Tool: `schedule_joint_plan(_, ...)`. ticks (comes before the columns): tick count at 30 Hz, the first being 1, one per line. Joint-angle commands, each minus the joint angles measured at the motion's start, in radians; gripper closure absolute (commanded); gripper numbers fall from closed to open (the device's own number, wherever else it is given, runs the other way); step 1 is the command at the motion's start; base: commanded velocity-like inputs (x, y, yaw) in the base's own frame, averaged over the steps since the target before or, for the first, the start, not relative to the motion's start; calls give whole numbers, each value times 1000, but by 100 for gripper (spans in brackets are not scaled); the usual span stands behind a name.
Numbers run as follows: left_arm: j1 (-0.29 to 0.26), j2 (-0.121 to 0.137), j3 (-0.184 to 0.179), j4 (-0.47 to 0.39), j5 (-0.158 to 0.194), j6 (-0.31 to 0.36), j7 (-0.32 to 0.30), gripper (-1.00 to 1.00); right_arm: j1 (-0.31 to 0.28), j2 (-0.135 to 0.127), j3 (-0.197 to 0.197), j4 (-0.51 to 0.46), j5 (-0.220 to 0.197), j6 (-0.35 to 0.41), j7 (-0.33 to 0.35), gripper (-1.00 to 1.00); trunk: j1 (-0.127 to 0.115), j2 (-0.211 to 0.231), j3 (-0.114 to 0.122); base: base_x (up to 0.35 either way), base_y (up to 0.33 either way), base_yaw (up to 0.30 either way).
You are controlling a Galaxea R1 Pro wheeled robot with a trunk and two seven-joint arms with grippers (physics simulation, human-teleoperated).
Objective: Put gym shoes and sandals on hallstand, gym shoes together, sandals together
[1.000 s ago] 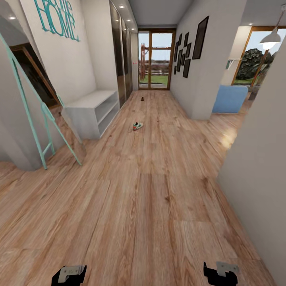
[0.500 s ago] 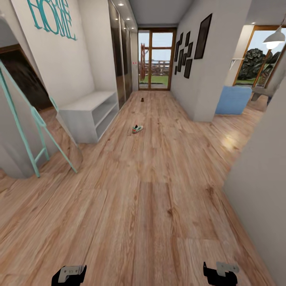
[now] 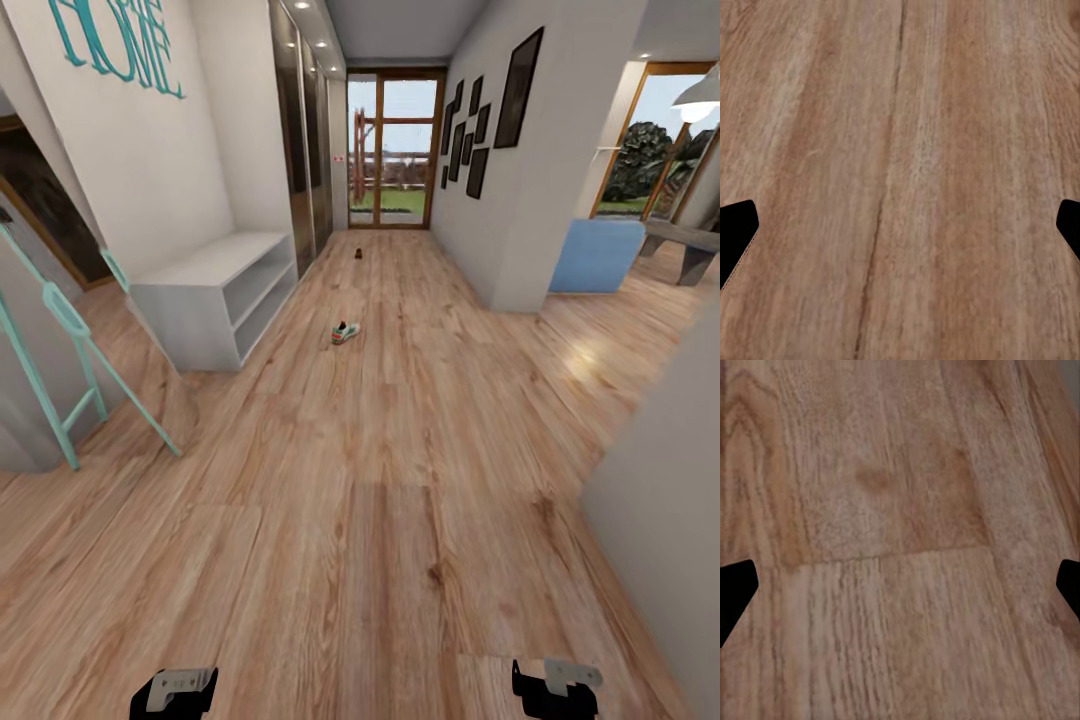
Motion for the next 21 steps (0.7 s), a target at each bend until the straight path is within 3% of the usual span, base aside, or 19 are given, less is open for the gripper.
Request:
schedule_joint_plan(1,-1,-1,8,0,-6,-4,-8,-100,-1,0,-2,1,-4,-4,1,-100,0,0,-1,339,0,0)
schedule_joint_plan(21,-1,-1,8,0,-6,-4,-8,-100,-1,0,-2,1,-4,-4,2,-100,0,0,-1,339,0,0)
